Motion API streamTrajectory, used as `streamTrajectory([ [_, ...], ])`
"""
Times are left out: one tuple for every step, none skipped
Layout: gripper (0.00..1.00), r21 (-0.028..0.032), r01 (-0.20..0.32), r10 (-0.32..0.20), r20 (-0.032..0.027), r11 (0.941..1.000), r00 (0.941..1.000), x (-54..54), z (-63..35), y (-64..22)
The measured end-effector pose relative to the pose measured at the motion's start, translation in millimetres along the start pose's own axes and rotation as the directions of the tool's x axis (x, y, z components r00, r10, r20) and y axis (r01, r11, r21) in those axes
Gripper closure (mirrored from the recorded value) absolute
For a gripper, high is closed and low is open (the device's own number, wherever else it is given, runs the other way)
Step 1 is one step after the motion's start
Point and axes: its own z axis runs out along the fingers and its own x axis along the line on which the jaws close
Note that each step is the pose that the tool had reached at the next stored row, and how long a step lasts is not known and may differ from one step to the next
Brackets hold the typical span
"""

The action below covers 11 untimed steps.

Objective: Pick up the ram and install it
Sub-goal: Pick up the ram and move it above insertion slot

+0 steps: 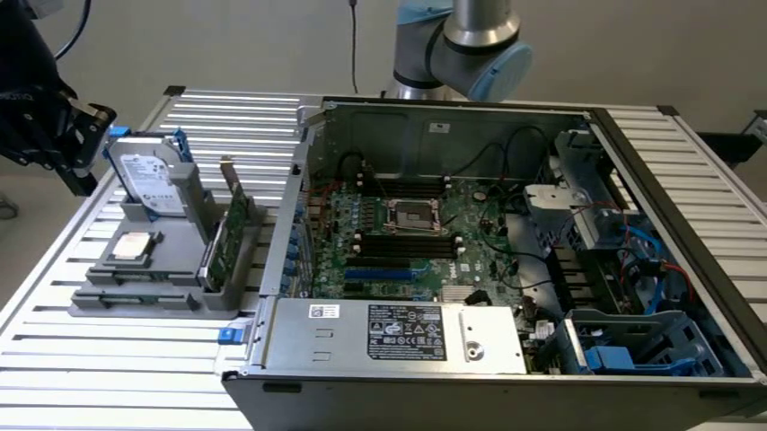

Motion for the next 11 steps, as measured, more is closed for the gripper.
streamTrajectory([
  [0.89,-0.0002,0.014,-0.014,0.0002,0.9999,0.9999,0.4,-0.5,0.1],
  [0.89,-0.0003,0.027,-0.027,0.0004,0.9996,0.9996,0.9,-0.9,0.1],
  [0.89,-0.0005,0.040,-0.040,0.0007,0.9992,0.9992,1.3,-1.3,0.1],
  [0.89,-0.0003,0.054,-0.054,0.0010,0.9985,0.9985,1.7,-1.8,0.1],
  [0.89,-0.0002,0.070,-0.070,0.0011,0.9975,0.9975,1.9,-2.3,0.1],
  [0.89,-0.0001,0.087,-0.087,0.0011,0.9962,0.9962,2.0,-2.6,0.1],
  [0.89,-0.0002,0.105,-0.105,0.0011,0.9944,0.9944,2.0,-2.6,0.1],
  [0.89,-0.0003,0.123,-0.123,0.0009,0.9925,0.9925,2.1,-2.6,0.1],
  [0.89,-0.0005,0.140,-0.140,0.0008,0.9901,0.9901,2.1,-2.6,0.1],
  [0.89,-0.0007,0.160,-0.160,0.0006,0.9872,0.9872,2.1,-2.5,0.2],
  [0.89,-0.0008,0.177,-0.177,0.0004,0.9841,0.9841,2.2,-2.6,0.2],
])
